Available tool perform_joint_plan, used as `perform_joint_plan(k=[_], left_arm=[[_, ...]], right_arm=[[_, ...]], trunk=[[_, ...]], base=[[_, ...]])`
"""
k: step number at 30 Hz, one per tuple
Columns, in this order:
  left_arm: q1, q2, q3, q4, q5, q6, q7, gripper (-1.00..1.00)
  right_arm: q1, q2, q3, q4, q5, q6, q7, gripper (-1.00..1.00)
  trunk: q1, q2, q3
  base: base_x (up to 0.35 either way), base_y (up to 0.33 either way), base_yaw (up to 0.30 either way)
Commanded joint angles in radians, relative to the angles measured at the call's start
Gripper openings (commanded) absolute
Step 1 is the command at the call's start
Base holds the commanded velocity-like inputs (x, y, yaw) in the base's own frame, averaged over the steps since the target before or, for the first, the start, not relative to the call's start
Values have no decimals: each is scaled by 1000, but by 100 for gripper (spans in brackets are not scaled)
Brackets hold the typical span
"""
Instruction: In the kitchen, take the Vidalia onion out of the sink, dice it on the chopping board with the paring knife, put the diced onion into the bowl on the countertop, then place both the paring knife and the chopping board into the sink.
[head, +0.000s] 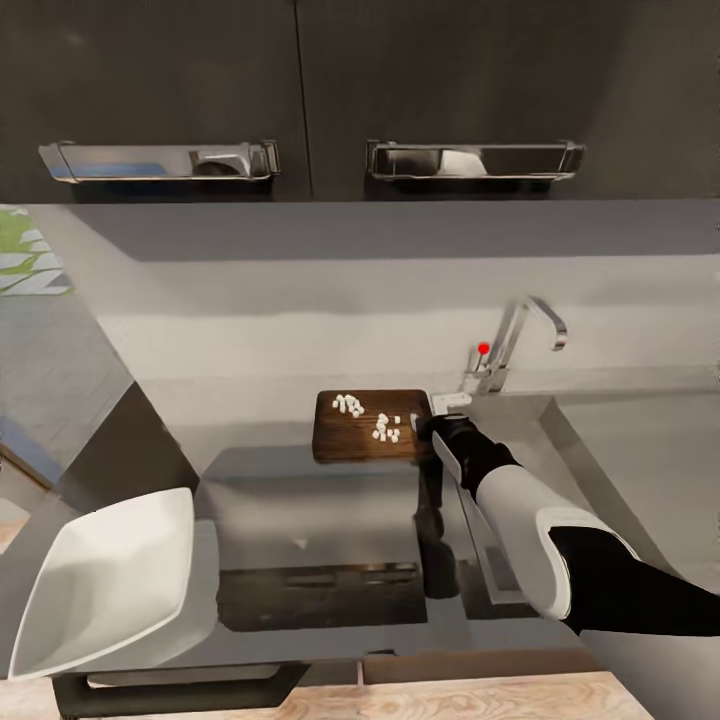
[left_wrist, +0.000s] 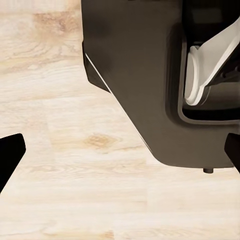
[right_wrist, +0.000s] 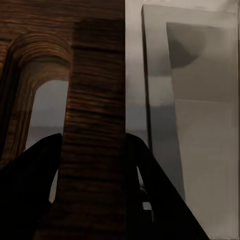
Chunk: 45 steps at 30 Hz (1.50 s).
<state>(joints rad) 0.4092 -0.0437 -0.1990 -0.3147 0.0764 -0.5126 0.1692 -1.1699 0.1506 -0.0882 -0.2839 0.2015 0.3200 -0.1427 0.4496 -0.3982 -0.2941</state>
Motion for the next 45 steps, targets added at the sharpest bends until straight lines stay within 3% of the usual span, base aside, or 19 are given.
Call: perform_joint_plan(k=[1,26,45], left_arm=[[0,1,-9,-1,8,-1,6,100],[0,1,-9,-1,8,-2,6,100],[1,1,-9,-2,7,-3,6,100]], right_arm=[[0,1,-8,-1,9,5,2,-100],[0,1,-8,-1,6,7,2,-100],[0,1,-8,-1,6,8,0,-100]], trunk=[[0,-2,0],[0,-2,40],[0,-2,71]], base=[[-174,0,0],[-268,0,0],[84,75,0]])
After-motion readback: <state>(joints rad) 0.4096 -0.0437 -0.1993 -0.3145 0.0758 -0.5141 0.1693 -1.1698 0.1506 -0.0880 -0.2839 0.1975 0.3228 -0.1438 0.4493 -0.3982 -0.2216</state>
